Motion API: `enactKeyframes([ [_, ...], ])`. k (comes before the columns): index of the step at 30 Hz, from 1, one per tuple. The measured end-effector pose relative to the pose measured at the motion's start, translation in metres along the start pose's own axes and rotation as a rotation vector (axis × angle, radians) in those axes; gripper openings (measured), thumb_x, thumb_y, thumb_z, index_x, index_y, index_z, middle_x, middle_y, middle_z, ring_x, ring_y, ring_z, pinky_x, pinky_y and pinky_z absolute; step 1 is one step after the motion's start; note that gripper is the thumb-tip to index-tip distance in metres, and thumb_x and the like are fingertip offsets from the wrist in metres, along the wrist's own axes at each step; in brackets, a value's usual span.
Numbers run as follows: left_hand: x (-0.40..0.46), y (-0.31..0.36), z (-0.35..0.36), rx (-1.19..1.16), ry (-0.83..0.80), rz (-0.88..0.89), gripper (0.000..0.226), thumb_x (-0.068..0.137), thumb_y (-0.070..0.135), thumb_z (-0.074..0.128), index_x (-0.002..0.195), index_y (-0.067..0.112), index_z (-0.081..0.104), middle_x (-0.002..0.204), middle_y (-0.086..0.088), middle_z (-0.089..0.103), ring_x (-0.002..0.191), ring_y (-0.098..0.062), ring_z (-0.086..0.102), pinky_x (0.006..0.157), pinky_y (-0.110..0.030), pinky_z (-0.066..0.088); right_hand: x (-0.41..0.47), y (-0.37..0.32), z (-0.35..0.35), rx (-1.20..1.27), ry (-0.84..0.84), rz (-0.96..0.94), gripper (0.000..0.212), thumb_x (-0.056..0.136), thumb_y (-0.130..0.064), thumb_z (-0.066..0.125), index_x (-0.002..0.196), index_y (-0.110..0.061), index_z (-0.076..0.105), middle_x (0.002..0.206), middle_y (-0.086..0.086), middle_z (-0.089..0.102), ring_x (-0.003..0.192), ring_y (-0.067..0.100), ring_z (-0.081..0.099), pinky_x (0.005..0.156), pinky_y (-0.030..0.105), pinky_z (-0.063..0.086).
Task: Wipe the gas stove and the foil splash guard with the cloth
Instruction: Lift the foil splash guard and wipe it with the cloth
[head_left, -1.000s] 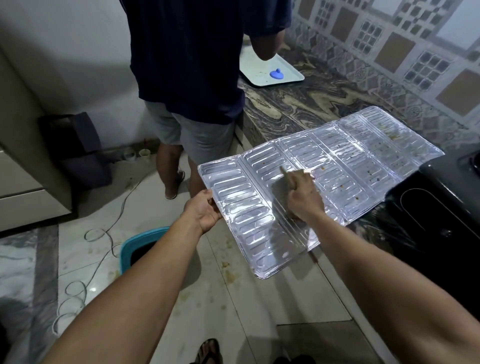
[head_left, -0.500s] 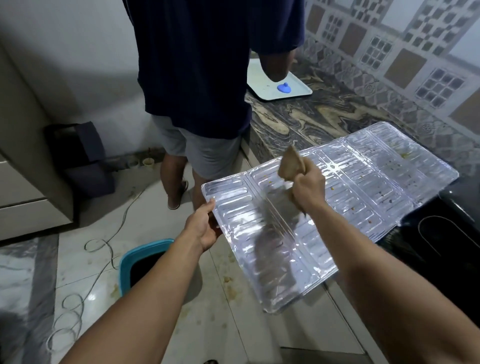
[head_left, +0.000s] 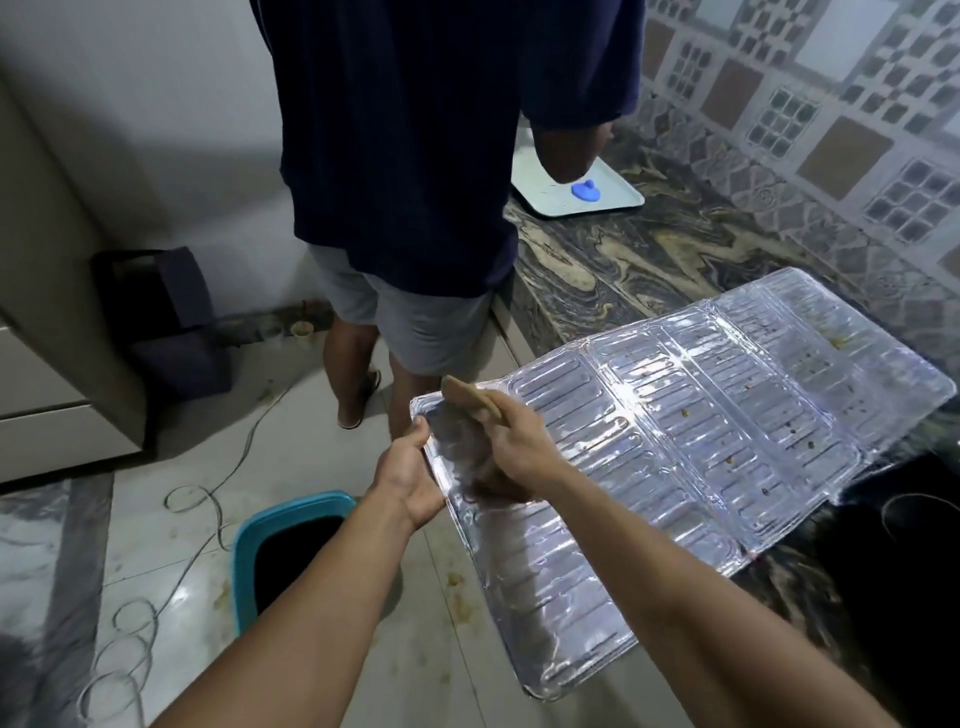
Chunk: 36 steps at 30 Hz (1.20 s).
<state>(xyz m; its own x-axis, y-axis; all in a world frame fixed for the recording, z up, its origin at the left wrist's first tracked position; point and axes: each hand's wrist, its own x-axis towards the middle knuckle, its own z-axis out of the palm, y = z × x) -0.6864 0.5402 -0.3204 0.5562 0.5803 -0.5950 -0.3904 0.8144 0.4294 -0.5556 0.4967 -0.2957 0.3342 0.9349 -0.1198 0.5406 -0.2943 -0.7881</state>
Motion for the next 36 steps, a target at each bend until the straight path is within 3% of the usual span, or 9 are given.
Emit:
enactKeyframes([
  [6, -0.005, 0.008, -0.001, -0.066, -0.012, 0.034, 0.056, 0.102, 0.043, 0.029, 0.106, 0.001, 0.066, 0.094, -0.022, 0.074, 0.078, -0.036, 0.073, 0.079, -0.047, 0.050, 0.017, -0.022, -0.056, 0.211, 0.376, 0.105, 0.027, 0.091, -0.001, 0.041, 0.095, -0.021, 0.059, 0.079, 0.010, 0.063, 0.059, 0.021, 0.057, 0.042, 0.025, 0.047],
  [8, -0.004, 0.009, 0.001, -0.068, -0.013, 0.037, 0.055, 0.103, 0.042, 0.029, 0.102, 0.001, 0.066, 0.090, -0.020, 0.074, 0.074, -0.035, 0.073, 0.078, -0.046, 0.049, 0.025, -0.020, -0.063, 0.118, 0.449, 0.072, 0.036, 0.082, 0.003, 0.040, 0.093, -0.026, 0.057, 0.080, 0.004, 0.060, 0.062, 0.018, 0.056, 0.045, 0.019, 0.046],
  [14, -0.004, 0.012, 0.006, -0.013, -0.016, 0.010, 0.053, 0.102, 0.043, 0.028, 0.109, 0.003, 0.063, 0.087, -0.019, 0.075, 0.073, -0.033, 0.073, 0.073, -0.043, 0.051, 0.028, -0.004, -0.008, -0.218, 0.041, 0.115, 0.030, 0.096, -0.019, 0.044, 0.120, -0.032, 0.057, 0.126, 0.012, 0.054, 0.107, 0.031, 0.058, 0.092, 0.047, 0.049],
  [22, -0.004, 0.011, 0.003, -0.151, 0.076, 0.046, 0.074, 0.095, 0.062, 0.024, 0.103, 0.006, 0.071, 0.093, -0.018, 0.074, 0.080, -0.031, 0.073, 0.081, -0.040, 0.051, -0.017, -0.037, 0.035, 0.175, -0.027, -0.027, 0.038, 0.088, -0.024, 0.042, 0.122, -0.027, 0.059, 0.111, 0.004, 0.067, 0.104, 0.024, 0.061, 0.097, 0.042, 0.047],
  [25, -0.007, 0.013, 0.003, -0.187, 0.074, 0.059, 0.083, 0.092, 0.068, 0.026, 0.078, 0.006, 0.079, 0.081, -0.016, 0.074, 0.070, -0.029, 0.074, 0.071, -0.035, 0.057, -0.027, -0.050, 0.028, 0.273, -0.054, 0.005, 0.032, 0.095, -0.008, 0.044, 0.120, -0.017, 0.061, 0.104, 0.004, 0.065, 0.096, 0.016, 0.060, 0.093, 0.031, 0.047],
  [28, -0.015, 0.014, 0.008, -0.170, 0.026, 0.091, 0.086, 0.090, 0.071, 0.025, 0.064, 0.008, 0.078, 0.075, -0.015, 0.074, 0.066, -0.028, 0.073, 0.061, -0.038, 0.060, -0.039, -0.058, 0.011, 0.472, -0.095, 0.093, 0.026, 0.094, 0.003, 0.046, 0.105, -0.011, 0.065, 0.082, 0.000, 0.062, 0.070, 0.002, 0.056, 0.069, 0.012, 0.047],
  [30, -0.021, 0.016, 0.012, -0.099, 0.010, 0.102, 0.088, 0.089, 0.073, 0.023, 0.062, 0.010, 0.079, 0.077, -0.015, 0.075, 0.063, -0.030, 0.073, 0.066, -0.039, 0.057, -0.044, -0.057, -0.008, 0.610, -0.079, 0.173, 0.018, 0.096, -0.001, 0.049, 0.103, -0.005, 0.065, 0.072, -0.001, 0.061, 0.060, 0.004, 0.056, 0.058, 0.016, 0.047],
  [32, -0.028, 0.019, 0.015, -0.022, 0.002, 0.050, 0.079, 0.094, 0.065, 0.026, 0.074, 0.008, 0.078, 0.078, -0.015, 0.075, 0.059, -0.031, 0.071, 0.066, -0.037, 0.055, -0.049, -0.054, -0.037, 0.697, 0.011, 0.247, 0.016, 0.098, -0.007, 0.048, 0.101, 0.000, 0.063, 0.071, 0.004, 0.059, 0.057, 0.009, 0.056, 0.050, 0.022, 0.047],
  [36, -0.024, 0.020, 0.020, 0.284, 0.204, 0.018, 0.026, 0.095, 0.004, 0.047, 0.116, -0.002, 0.061, 0.074, -0.013, 0.074, 0.061, -0.026, 0.071, 0.054, -0.037, 0.058, -0.049, -0.033, -0.101, 0.717, 0.282, 0.360, 0.017, 0.097, -0.002, 0.048, 0.094, -0.006, 0.064, 0.073, 0.010, 0.062, 0.055, 0.016, 0.061, 0.046, 0.025, 0.048],
])
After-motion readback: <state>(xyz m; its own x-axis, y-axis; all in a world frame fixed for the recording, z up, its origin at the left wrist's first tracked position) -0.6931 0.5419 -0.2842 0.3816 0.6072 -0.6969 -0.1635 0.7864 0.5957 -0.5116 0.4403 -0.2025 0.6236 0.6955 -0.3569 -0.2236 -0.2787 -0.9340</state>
